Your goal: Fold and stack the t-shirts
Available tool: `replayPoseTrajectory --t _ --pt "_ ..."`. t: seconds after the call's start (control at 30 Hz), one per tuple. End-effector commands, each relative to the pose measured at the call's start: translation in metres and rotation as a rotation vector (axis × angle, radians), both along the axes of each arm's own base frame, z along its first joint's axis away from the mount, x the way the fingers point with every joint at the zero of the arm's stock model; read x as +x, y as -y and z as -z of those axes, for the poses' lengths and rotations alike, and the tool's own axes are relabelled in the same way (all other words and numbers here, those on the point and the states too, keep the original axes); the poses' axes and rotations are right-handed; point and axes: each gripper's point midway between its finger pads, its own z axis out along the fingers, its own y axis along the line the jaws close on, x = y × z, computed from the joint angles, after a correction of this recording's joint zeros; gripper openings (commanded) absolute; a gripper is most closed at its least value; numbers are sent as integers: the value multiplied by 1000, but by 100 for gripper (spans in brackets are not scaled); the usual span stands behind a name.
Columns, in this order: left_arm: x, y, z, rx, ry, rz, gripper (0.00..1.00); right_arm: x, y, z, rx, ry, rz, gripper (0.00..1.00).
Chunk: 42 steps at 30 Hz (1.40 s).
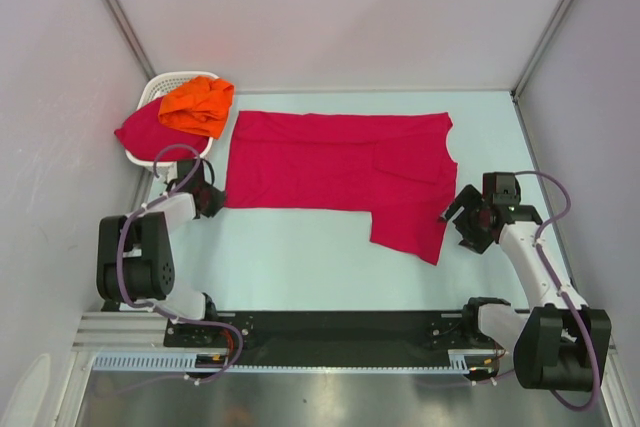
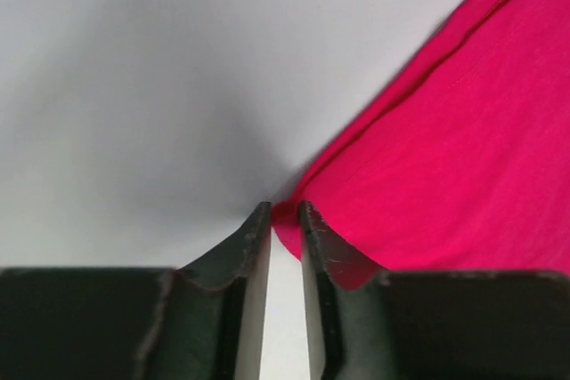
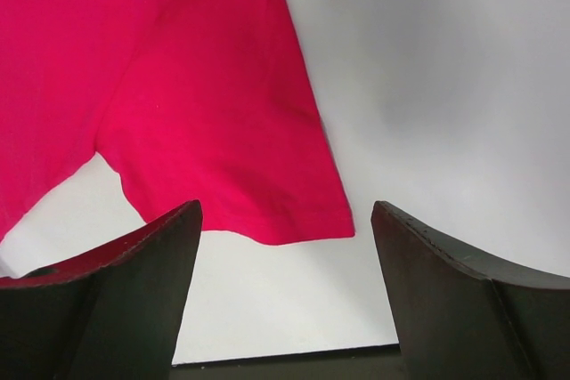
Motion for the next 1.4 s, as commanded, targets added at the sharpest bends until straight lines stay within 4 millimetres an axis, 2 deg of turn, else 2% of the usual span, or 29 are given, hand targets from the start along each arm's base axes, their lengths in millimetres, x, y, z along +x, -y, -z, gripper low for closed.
replayPoseTrajectory --t 0.0,0.07,0.13,0.27,0.43,0.67,0.83,1.03,1.37 --pt "-1 -2 5 16 -24 -13 17 -6 6 -14 -24 8 29 83" --pt "-3 -2 6 15 -30 -11 11 -15 5 -11 -19 -19 36 83" --pt "-4 -3 8 23 -42 -12 0 -22 4 -8 -16 -41 31 83" --pt "-6 -3 11 26 -59 -7 0 -43 -2 4 5 -111 10 81" --pt "-5 -3 11 25 -60 -2 0 -45 -12 9 36 -149 14 79" --pt "-2 -1 8 22 -54 8 0 -58 -37 46 7 -231 -35 76" --pt "1 -2 1 25 -33 12 0 -57 -30 52 -37 -228 6 71" --pt "0 -1 1 23 -35 19 0 -45 -22 55 -74 -190 35 61" --pt "0 -1 3 25 -39 18 0 -48 -19 68 -102 -227 17 51"
